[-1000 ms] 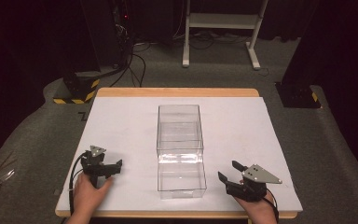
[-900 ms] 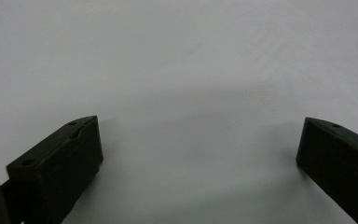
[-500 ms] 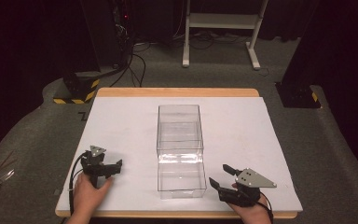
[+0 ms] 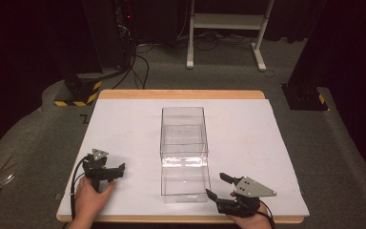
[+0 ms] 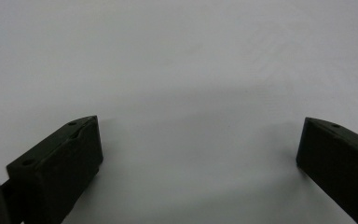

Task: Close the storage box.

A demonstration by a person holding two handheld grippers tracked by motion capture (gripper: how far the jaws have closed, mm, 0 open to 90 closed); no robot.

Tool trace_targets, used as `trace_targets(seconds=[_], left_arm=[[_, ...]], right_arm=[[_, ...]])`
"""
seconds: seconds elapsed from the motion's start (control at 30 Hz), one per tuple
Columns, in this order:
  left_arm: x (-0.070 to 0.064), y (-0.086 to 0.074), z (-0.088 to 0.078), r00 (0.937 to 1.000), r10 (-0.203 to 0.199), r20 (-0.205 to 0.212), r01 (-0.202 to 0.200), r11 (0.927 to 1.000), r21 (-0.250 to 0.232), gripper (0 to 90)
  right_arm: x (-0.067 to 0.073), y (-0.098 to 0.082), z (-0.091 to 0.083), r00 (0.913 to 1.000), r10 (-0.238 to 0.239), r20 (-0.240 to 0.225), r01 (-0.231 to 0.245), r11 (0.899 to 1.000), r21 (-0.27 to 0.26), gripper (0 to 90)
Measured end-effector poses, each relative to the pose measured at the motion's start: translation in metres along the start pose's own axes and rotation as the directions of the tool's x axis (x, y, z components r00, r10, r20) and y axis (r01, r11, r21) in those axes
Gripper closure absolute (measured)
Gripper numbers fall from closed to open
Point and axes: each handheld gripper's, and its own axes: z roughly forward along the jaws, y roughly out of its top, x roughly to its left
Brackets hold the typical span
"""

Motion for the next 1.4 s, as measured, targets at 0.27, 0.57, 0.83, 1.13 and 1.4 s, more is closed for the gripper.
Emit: trace_targets(seconds=[0.27,0.57,0.83,1.13,1.4], left_arm=[[0.000,0.000,0.000,1.0000,0.000,0.000,0.000,1.0000,0.000,0.5],[0.000,0.000,0.000,1.0000,0.000,0.000,0.000,1.0000,0.000,0.6],[0.000,0.000,0.000,1.0000,0.000,0.000,0.000,1.0000,0.000,0.5],[0.000,0.000,0.000,1.0000,0.000,0.000,0.000,1.0000,0.000,0.5],[0.000,0.000,0.000,1.0000,0.000,0.000,0.000,1.0000,-0.001,0.5]], right_arm=[[0.004,-0.006,0.008,0.9997,-0.017,-0.019,0.017,0.999,0.037,26.7],[0.007,-0.008,0.015,0.9994,-0.021,-0.027,0.022,0.998,0.056,24.4],[0.008,-0.007,0.019,0.9996,-0.022,-0.015,0.023,0.998,0.052,24.1],[0.005,-0.001,0.025,0.9997,-0.017,0.017,0.016,1.000,0.026,25.1],[0.007,-0.007,0.023,0.9997,-0.021,0.013,0.021,0.999,0.039,26.5]])
